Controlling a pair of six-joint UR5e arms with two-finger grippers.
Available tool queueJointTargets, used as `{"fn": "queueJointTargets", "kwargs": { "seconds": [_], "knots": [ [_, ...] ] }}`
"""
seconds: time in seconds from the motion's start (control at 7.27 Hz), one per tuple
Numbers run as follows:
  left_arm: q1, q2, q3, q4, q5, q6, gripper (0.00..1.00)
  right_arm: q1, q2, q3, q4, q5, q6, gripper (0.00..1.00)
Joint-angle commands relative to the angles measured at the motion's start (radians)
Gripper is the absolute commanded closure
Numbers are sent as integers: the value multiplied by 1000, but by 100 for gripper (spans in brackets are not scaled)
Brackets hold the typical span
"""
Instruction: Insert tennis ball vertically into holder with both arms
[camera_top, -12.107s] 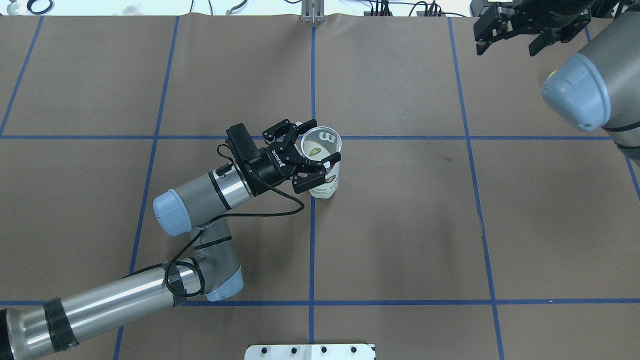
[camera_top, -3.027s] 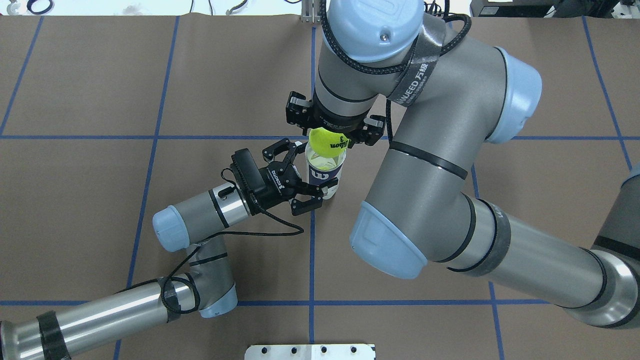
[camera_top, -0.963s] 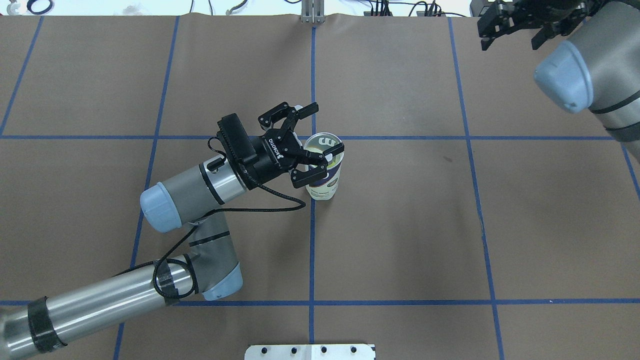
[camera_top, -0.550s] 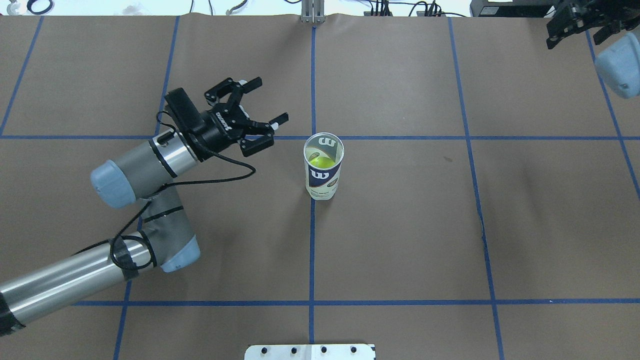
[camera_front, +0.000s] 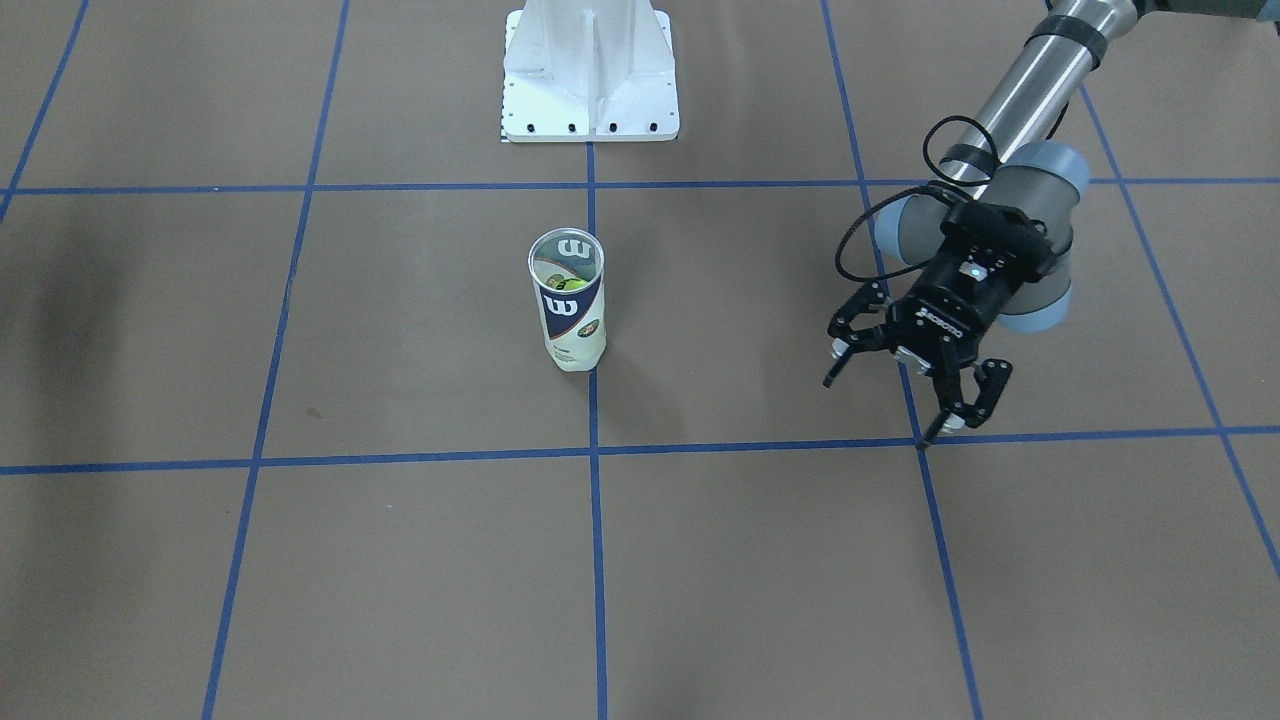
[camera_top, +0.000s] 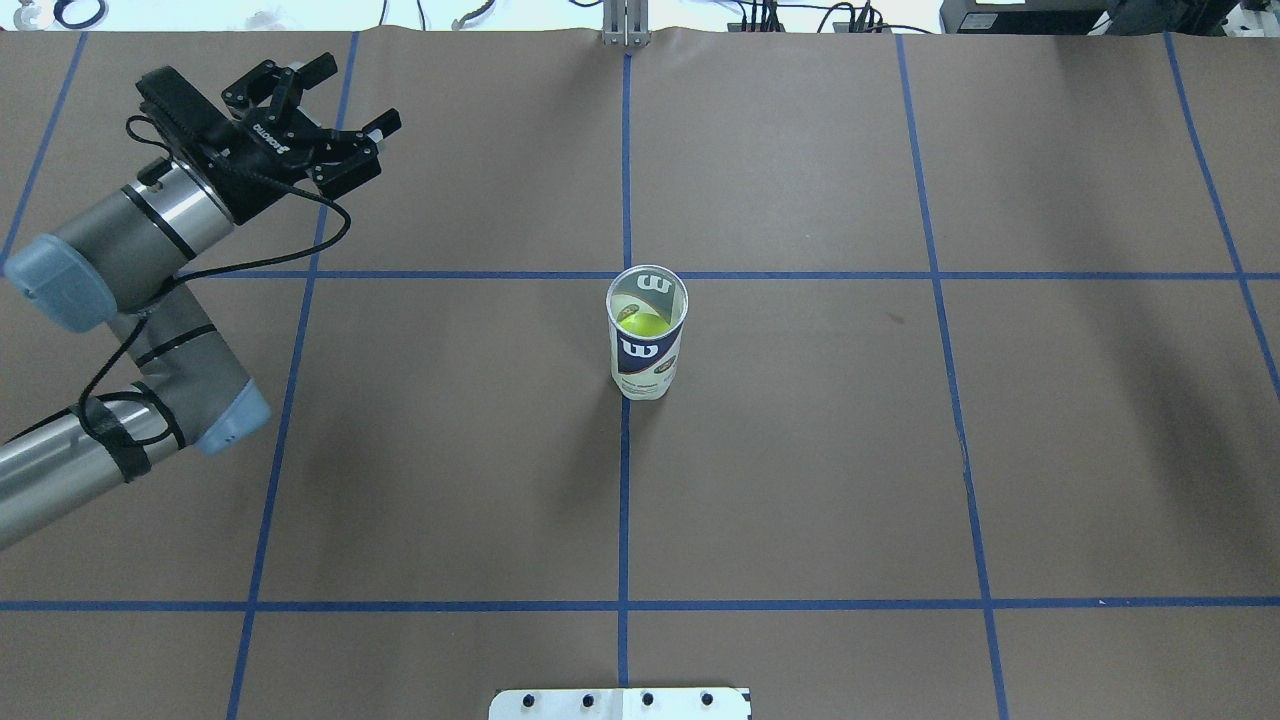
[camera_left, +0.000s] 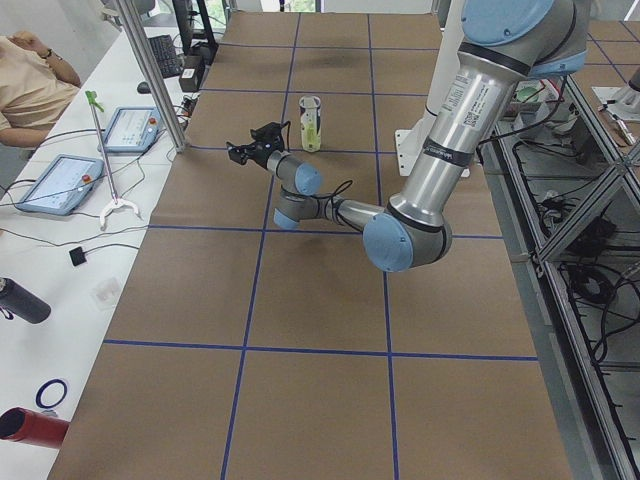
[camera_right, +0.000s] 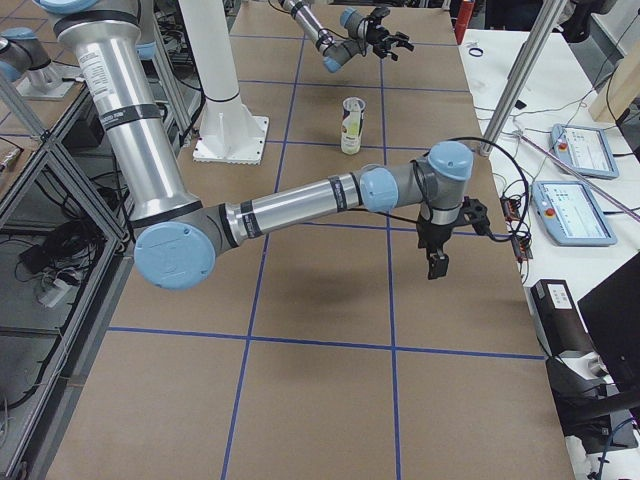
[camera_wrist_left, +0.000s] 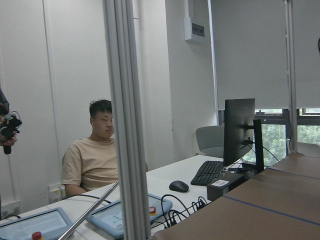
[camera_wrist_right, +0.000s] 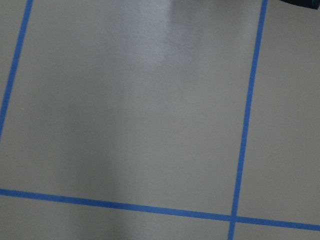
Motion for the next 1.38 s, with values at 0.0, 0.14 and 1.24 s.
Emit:
{"fn": "queueJointTargets", "kwargs": {
  "seconds": [0.0,0.14,1.24],
  "knots": [
    [-152,42,4,175,-170,11,1,55,-75,-69,130,10,-86,0],
    [-209,45,12,270,-240,64,1,55,-84,-69,139,12,-86,0],
    [-507,85,6,1258,-452,744,0,55,-139,-69,167,9,-89,0]
  ]
}}
